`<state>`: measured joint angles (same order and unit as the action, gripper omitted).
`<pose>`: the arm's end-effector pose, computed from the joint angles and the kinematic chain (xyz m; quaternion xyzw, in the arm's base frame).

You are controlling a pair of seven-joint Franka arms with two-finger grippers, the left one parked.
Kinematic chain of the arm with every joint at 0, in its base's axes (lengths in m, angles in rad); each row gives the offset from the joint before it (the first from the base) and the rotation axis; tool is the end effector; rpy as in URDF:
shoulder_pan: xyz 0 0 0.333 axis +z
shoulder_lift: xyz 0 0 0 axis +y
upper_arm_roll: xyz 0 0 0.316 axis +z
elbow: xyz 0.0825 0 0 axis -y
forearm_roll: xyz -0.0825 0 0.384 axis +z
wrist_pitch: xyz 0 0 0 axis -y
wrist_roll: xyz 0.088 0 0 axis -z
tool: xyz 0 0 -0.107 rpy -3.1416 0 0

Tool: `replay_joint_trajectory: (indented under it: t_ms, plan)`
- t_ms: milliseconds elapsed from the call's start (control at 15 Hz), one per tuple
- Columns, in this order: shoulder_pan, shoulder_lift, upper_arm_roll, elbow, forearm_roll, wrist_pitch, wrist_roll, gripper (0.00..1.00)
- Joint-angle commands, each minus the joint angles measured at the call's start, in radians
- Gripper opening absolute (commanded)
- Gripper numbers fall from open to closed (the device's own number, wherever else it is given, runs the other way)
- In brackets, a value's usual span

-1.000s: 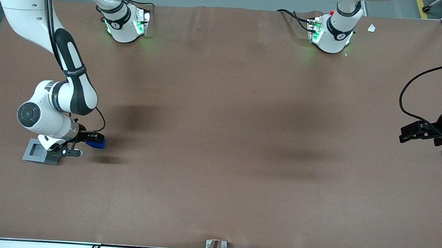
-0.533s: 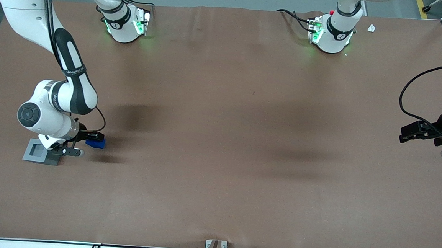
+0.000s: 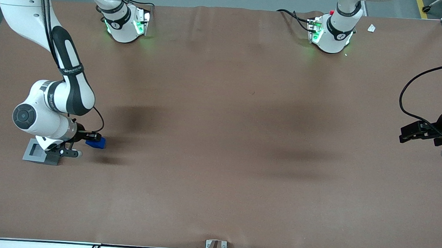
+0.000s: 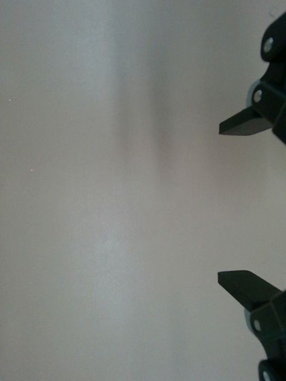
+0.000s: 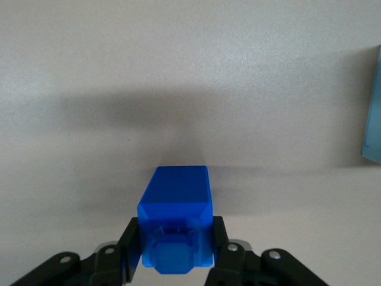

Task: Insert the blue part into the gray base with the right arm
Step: 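Lift the blue block and carry it above the gray base opening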

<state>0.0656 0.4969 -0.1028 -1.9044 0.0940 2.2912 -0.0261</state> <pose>0.6188 -0.0184 0.2290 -0.9980 0.0335 0.0528 0.0105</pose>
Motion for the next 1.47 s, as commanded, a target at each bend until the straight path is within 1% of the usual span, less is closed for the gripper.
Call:
replay_joint_trajectory:
  t_ms: [0,133,200,400,600,933,1267,1400]
  plan:
    - [0.008,-0.024,-0.002,-0.013,0.007,-0.013,0.014,0.14]
    - [0.008,-0.024,-0.002,-0.010,0.006,-0.013,0.011,0.06]
    - [0.008,-0.024,-0.003,-0.007,0.006,-0.013,0.011,0.04]
    - [0.005,-0.038,-0.003,0.025,0.006,-0.042,0.011,0.03]
    - [-0.010,-0.043,-0.009,0.120,0.004,-0.172,0.005,0.03]
    - [-0.076,-0.049,-0.009,0.278,-0.003,-0.335,-0.006,0.03]
    - [-0.151,-0.050,-0.012,0.372,-0.013,-0.423,-0.113,0.03]
    - [-0.184,-0.050,-0.011,0.404,-0.052,-0.438,-0.159,0.03]
